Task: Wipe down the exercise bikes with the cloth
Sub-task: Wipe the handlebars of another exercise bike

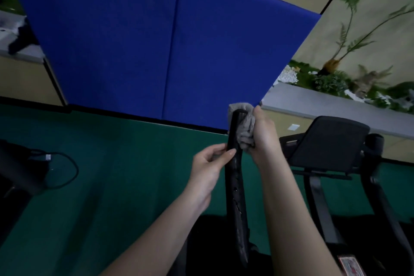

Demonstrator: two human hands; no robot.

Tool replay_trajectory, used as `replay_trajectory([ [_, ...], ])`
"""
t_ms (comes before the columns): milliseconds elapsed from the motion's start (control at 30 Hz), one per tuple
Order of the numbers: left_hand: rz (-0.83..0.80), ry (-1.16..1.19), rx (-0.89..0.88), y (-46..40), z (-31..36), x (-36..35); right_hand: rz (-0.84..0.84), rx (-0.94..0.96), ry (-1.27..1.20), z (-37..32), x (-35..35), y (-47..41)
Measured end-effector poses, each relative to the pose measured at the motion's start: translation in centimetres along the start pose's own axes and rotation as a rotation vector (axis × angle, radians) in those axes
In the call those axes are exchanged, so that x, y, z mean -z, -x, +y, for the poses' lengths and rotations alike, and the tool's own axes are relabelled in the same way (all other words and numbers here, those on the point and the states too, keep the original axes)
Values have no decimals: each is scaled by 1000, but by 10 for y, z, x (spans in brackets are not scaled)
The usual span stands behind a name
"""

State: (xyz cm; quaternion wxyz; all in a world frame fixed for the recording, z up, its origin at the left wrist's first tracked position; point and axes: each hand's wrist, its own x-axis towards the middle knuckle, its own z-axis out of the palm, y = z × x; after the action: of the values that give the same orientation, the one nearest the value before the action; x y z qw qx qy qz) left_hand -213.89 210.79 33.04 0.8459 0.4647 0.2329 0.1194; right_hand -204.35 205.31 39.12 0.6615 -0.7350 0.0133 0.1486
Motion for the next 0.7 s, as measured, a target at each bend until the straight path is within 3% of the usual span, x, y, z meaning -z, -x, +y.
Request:
replay_trajectory([
  [133, -149, -100, -2, -13, 10, 14, 93, 64, 142, 21, 0, 21],
  [300, -314, -247, -28, -46, 38, 31, 122, 85, 44, 22, -3, 48],
  [533, -592, -434, -116, -84, 69, 14, 477, 258, 470, 25, -33, 51],
  [700, -693, -405, -71, -94, 74, 15, 629, 217, 710, 35, -38, 67],
])
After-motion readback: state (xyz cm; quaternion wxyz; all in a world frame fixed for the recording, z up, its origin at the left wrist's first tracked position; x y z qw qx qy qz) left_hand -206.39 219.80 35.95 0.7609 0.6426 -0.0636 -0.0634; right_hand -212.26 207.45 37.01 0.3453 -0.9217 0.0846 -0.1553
